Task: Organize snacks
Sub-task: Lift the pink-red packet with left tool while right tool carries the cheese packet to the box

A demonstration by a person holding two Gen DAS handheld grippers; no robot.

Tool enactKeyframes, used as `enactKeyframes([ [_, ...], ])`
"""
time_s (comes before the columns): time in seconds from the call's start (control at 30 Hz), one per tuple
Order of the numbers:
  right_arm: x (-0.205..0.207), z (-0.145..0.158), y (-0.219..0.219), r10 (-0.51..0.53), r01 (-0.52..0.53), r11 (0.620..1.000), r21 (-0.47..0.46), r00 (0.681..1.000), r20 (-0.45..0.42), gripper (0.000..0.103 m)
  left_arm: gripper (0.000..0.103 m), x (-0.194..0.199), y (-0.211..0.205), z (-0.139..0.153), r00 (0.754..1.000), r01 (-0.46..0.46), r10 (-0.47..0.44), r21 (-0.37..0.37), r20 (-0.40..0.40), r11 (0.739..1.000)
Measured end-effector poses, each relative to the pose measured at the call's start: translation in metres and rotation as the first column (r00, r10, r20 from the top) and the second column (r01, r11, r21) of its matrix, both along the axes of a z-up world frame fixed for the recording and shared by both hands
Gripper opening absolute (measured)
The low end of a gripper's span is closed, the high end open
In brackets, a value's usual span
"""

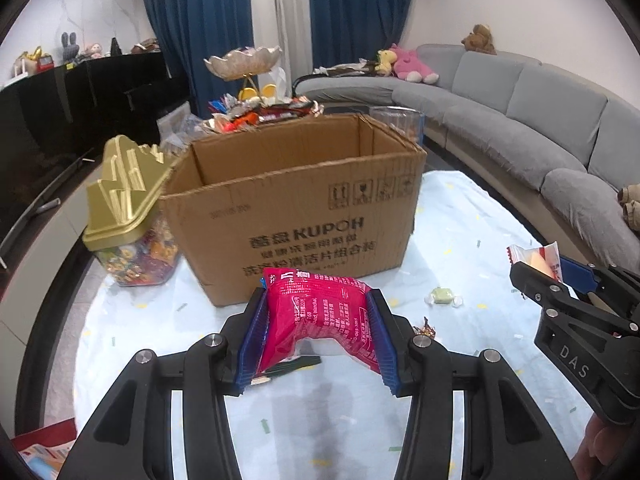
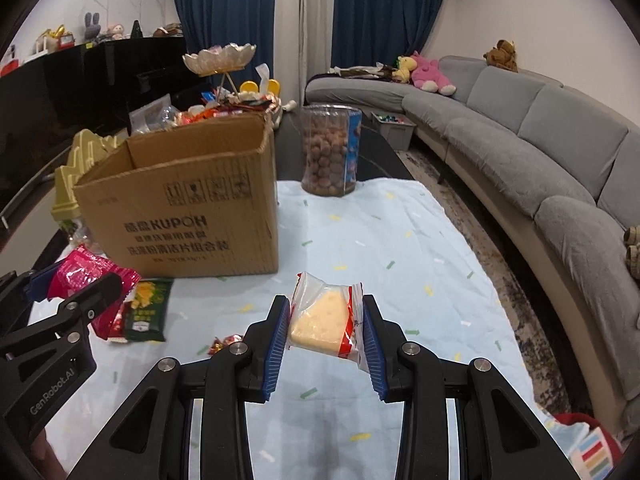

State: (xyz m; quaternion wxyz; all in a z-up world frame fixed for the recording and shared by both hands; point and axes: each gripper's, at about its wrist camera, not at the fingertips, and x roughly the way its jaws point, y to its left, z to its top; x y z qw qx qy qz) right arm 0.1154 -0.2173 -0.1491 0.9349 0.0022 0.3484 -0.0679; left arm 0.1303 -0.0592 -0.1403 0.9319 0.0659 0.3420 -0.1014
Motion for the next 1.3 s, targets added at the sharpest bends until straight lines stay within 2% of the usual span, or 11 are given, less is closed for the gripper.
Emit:
enactKeyframes([
  [0.77, -0.011, 0.072, 0.041, 0.085, -0.084, 0.996, -0.019, 0.992, 0.09, 0.037, 0.048, -0.004, 0.048, 0.069, 0.992, -0.109, 0.113, -0.072, 0.061, 0.991],
  [1.3, 0.019, 0.123, 0.051, 0.121, -0.12, 0.993, -0.01, 0.981, 0.151, 0.037, 0.048, 0.024, 0.052, 0.117, 0.987, -0.105, 0.115, -0.093, 0.109, 0.99],
])
